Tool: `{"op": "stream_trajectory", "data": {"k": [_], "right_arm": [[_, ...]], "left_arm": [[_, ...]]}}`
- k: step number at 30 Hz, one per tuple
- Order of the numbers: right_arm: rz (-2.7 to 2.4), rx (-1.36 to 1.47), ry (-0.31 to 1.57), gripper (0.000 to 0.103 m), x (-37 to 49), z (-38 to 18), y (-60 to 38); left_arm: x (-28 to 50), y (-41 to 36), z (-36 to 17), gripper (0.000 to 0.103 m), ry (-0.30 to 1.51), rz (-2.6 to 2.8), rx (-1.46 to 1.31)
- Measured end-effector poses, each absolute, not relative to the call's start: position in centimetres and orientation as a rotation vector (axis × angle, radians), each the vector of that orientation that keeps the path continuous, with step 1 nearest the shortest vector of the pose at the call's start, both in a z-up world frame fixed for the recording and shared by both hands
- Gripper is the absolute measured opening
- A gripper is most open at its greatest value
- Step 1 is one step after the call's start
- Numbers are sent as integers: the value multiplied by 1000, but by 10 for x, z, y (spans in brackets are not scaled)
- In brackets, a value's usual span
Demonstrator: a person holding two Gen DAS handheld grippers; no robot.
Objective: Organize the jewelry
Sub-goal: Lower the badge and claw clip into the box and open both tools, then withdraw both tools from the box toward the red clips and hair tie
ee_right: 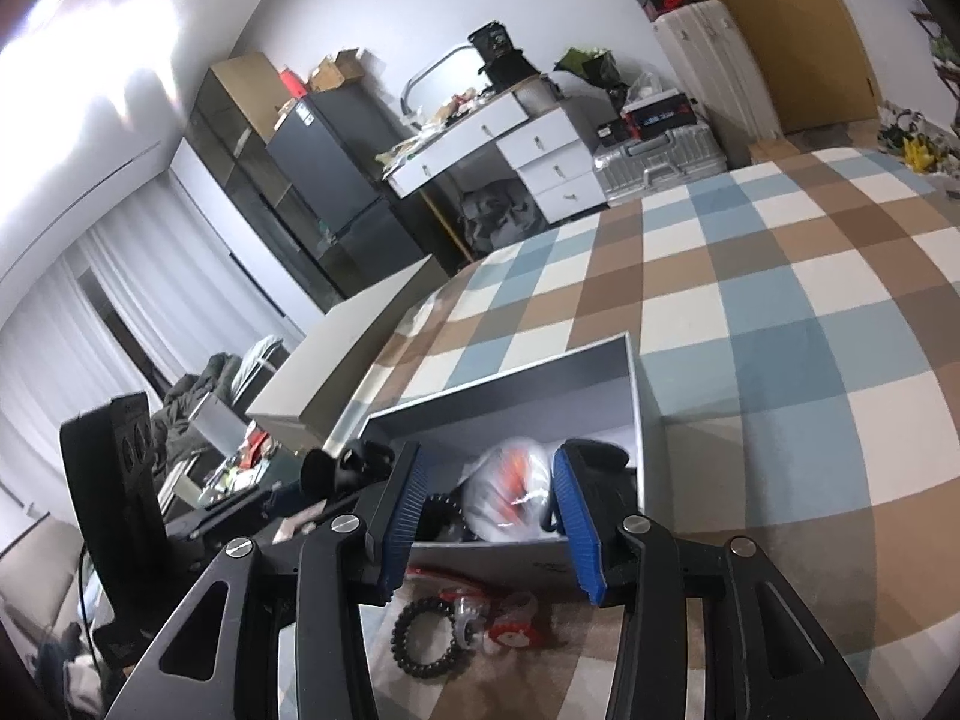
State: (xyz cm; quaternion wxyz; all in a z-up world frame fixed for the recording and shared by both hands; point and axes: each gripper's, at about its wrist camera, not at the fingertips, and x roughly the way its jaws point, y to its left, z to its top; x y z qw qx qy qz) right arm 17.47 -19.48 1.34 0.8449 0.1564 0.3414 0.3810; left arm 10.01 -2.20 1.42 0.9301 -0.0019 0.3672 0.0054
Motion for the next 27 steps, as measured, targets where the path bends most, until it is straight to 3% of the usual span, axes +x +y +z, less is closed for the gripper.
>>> {"op": "stream_trajectory", "data": {"k": [5,7,8,10,14,18,23,27], "right_arm": [[790,312,691,66,169,24,-203],[767,295,679,77,166,26,-207],[758,286,674,78,165,27,-209],[746,283,669,83,164,28,-213],[744,294,672,85,164,32,-218],[743,226,715,92,161,29,-213],[754,135,788,102,155,20,-206],[719,65,764,103,147,18,-203]], "left_arm": [[95,-22,14,45,743,-3,-6],[90,-22,14,61,724,-21,-10],[88,-21,15,65,716,-30,-19],[84,-21,17,81,704,-35,-29],[77,-19,22,83,678,-34,-35],[62,-10,20,101,673,-25,-72],[42,-1,15,102,668,-22,-92],[35,5,7,102,690,4,-100]]}}
